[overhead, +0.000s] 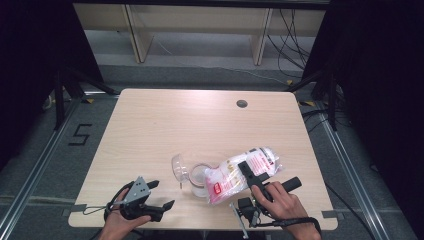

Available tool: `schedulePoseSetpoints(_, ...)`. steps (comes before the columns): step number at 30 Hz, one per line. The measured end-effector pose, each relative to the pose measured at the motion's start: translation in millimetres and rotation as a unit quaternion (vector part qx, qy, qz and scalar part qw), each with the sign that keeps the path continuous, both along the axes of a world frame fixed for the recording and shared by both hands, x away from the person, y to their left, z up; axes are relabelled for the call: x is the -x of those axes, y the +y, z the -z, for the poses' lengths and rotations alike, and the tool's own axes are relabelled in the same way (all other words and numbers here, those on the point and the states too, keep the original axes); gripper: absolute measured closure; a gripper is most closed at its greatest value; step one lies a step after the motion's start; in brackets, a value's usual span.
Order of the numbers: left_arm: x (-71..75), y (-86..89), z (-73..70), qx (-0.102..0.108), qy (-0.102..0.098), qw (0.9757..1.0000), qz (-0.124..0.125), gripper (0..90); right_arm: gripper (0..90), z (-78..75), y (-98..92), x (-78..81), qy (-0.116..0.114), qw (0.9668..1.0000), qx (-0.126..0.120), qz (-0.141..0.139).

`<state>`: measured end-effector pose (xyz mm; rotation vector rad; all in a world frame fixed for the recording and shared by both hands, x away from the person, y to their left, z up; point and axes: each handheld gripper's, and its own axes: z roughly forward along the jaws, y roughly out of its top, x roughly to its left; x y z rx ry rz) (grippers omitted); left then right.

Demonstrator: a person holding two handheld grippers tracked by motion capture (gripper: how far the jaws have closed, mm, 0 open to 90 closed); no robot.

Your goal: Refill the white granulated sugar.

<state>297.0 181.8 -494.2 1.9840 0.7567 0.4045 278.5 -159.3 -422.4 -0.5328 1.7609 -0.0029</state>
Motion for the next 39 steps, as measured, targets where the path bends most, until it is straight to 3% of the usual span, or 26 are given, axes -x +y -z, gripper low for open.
schedulePoseSetpoints(4, -0.8, 1.3, -0.4, -0.011, -0.003, 0.9999, 0.002, 15.4, 61.2, 0.4, 0.2, 0.5, -0.002, 1.0000, 0.000, -0.001)
schedulePoseSetpoints(6, 0.8, -1.6, 0.9, 0.010, 0.004, 0.9999, -0.004, 15.4, 61.2, -0.2, 0.7, 0.5, -0.003, 1.0000, 0.005, -0.002)
schedulePoseSetpoints(8, 0.6, -1.4, 0.8, 0.008, 0.002, 1.0000, -0.002, 15.4, 61.2, 1.1, 0.6, 0.9, -0.001, 1.0000, 0.000, 0.003)
schedulePoseSetpoints(10, 1.0, -1.6, 0.9, 0.010, 0.005, 0.9999, -0.005, 15.4, 61.2, -1.6, 2.1, -0.1, -0.009, 0.9998, 0.013, -0.010)
schedulePoseSetpoints(11, -0.7, 1.3, -0.5, -0.012, -0.003, 0.9999, 0.002, 15.4, 61.3, -1.8, 2.1, 0.0, -0.009, 0.9998, 0.014, -0.010)
schedulePoseSetpoints(13, -0.7, 1.1, -0.3, -0.010, -0.003, 0.9999, 0.001, 15.4, 61.3, -1.7, 2.5, 0.4, -0.008, 0.9997, 0.021, -0.008)
schedulePoseSetpoints(14, 0.6, -1.4, 0.8, 0.008, 0.002, 1.0000, -0.003, 15.4, 61.3, -1.2, 2.5, 0.8, -0.008, 0.9997, 0.021, -0.005)
schedulePoseSetpoints(15, 0.3, -0.1, 0.1, -0.004, 0.001, 1.0000, 0.000, 15.4, 61.3, 0.2, 2.2, 2.1, -0.011, 0.9998, 0.015, 0.000)
schedulePoseSetpoints(20, 0.6, -1.4, 0.7, 0.008, 0.002, 1.0000, -0.003, 15.4, 61.4, -0.3, 4.9, 3.6, -0.016, 0.9996, 0.022, -0.005)
schedulePoseSetpoints(22, -0.7, 1.2, -0.4, -0.010, -0.003, 0.9999, 0.002, 15.4, 61.4, 0.1, 4.9, 4.4, -0.012, 0.9998, 0.015, 0.000)
schedulePoseSetpoints(23, 0.4, -1.1, 0.6, 0.007, 0.000, 1.0000, -0.002, 15.4, 61.4, -0.8, 5.5, 4.1, -0.013, 0.9997, 0.020, -0.005)
schedulePoseSetpoints(36, 0.4, -0.9, 0.4, 0.004, 0.001, 1.0000, -0.001, 15.4, 61.6, -2.6, 4.6, 4.4, -0.017, 0.9994, 0.030, -0.006)
schedulePoseSetpoints(39, 0.2, -0.7, 0.2, 0.004, -0.001, 1.0000, 0.001, 15.4, 61.6, -1.5, 3.8, 5.2, -0.016, 0.9997, 0.020, -0.001)
